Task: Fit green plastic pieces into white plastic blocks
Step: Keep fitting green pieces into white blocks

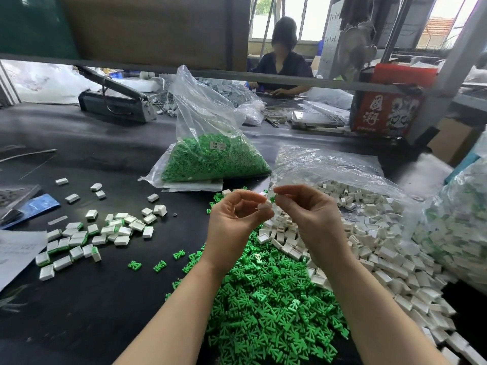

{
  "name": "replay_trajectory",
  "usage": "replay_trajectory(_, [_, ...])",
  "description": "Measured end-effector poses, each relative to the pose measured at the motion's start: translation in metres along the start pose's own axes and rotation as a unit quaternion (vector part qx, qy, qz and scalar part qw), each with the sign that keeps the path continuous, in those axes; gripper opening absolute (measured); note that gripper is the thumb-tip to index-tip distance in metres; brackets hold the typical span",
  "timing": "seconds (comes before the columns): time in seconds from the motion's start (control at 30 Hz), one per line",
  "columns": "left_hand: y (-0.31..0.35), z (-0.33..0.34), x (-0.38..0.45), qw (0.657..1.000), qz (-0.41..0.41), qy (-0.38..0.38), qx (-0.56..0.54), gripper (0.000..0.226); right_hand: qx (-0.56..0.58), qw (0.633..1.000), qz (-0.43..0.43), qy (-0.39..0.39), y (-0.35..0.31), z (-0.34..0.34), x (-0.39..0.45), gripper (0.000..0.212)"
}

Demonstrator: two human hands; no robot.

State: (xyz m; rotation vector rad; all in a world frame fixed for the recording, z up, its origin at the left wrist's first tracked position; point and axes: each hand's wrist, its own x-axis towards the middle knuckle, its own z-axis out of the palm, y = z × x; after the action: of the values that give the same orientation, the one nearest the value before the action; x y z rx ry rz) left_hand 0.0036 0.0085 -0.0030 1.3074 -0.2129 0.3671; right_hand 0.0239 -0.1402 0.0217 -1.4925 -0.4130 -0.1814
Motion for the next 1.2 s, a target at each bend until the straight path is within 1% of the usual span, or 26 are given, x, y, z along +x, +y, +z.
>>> replay_trajectory(0.1, [-0.0004,0.0014,-0.0001,1.0,0.001,-0.001,-0.003,0.021,-0.026,0.999,-0.022,0.014,0.0003,0.0011,-0.0006,0.014])
replay_trajectory(0.23, [-0.0002,0.0029,0.0013,1.0,-0.006,0.014,-0.008,0.02,-0.032,0.998,-0.04,0.029,-0.001,0.0021,-0.002,0.014])
replay_trajectory(0.37, [0.0001,0.0016,0.0021,0.999,-0.019,0.035,-0.018,0.019,-0.051,0.997,-0.045,0.023,-0.0016,0.0022,-0.0029,0.016])
replay_trajectory(0.5, [0.0017,0.0016,0.0024,0.999,-0.03,0.025,-0.025,0.023,-0.071,0.995,-0.061,0.034,0.0,0.0038,-0.0031,0.017])
replay_trajectory(0.7, [0.0004,0.0021,0.0009,0.999,-0.038,0.023,-0.026,0.023,-0.084,0.994,-0.064,0.034,0.0016,0.0014,-0.0015,0.016])
replay_trajectory(1.0, [0.0012,-0.0029,0.0006,0.998,-0.043,0.03,-0.037,0.025,-0.063,0.997,-0.051,0.013,0.0025,0.0065,-0.0048,0.016])
replay_trajectory(1.2, [0.0003,-0.0008,-0.0004,0.998,-0.032,0.041,-0.035,0.021,-0.089,0.994,-0.055,0.038,0.0054,0.0095,-0.005,0.018])
